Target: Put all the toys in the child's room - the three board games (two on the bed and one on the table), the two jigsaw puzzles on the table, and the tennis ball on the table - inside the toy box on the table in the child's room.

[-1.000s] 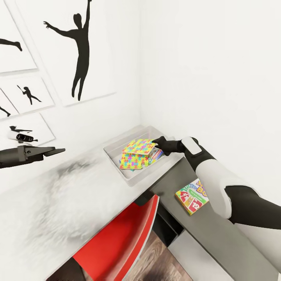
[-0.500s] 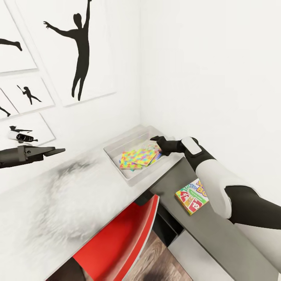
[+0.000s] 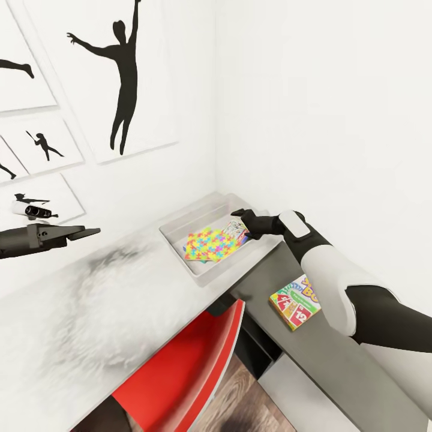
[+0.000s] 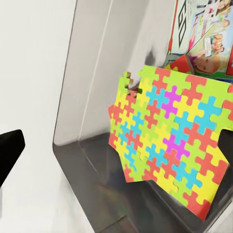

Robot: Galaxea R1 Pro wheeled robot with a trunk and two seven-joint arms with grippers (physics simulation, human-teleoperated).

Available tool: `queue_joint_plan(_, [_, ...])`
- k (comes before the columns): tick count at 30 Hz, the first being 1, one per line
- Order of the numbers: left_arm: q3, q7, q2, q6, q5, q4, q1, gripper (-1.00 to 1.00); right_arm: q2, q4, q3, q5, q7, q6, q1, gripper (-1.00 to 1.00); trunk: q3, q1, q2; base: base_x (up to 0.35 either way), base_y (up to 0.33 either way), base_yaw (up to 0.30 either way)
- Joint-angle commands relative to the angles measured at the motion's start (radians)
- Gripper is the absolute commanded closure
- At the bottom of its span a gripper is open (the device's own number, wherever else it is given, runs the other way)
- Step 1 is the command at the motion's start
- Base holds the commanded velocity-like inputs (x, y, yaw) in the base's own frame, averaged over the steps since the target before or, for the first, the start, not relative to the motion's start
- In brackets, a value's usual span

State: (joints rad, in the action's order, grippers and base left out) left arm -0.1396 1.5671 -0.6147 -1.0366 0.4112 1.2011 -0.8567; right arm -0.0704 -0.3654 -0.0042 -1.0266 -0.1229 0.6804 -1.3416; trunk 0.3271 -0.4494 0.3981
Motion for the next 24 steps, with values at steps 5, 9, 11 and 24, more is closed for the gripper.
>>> queue_joint_plan(5, [0.0,0.004,0.0,-0.011,0.0,0.0,-0.001,-1.0,0.0,-0.001,0.0,-0.011,-0.009,0.002,-0.001,-1.0,0.002,-0.001,0.002,0.0,0.0,0.0])
queue_joint_plan(9, [0.0,0.004,0.0,-0.011,0.0,0.0,-0.001,-1.0,0.0,-0.001,0.0,-0.012,-0.009,0.002,-0.001,-1.0,0.002,-0.001,0.002,-0.008,0.0,0.0])
queue_joint_plan(11, [0.0,0.004,0.0,-0.011,0.0,0.0,-0.001,-1.0,0.0,-0.002,0.0,-0.012,-0.008,0.002,-0.001,-1.0,0.002,-0.001,0.002,-0.056,0.017,0.0])
queue_joint_plan(24, [0.0,0.004,0.0,-0.011,0.0,0.0,-0.001,-1.0,0.0,-0.003,-0.003,-0.012,-0.007,0.004,-0.001,-1.0,-0.009,-0.001,0.002,-0.067,0.01,-0.144])
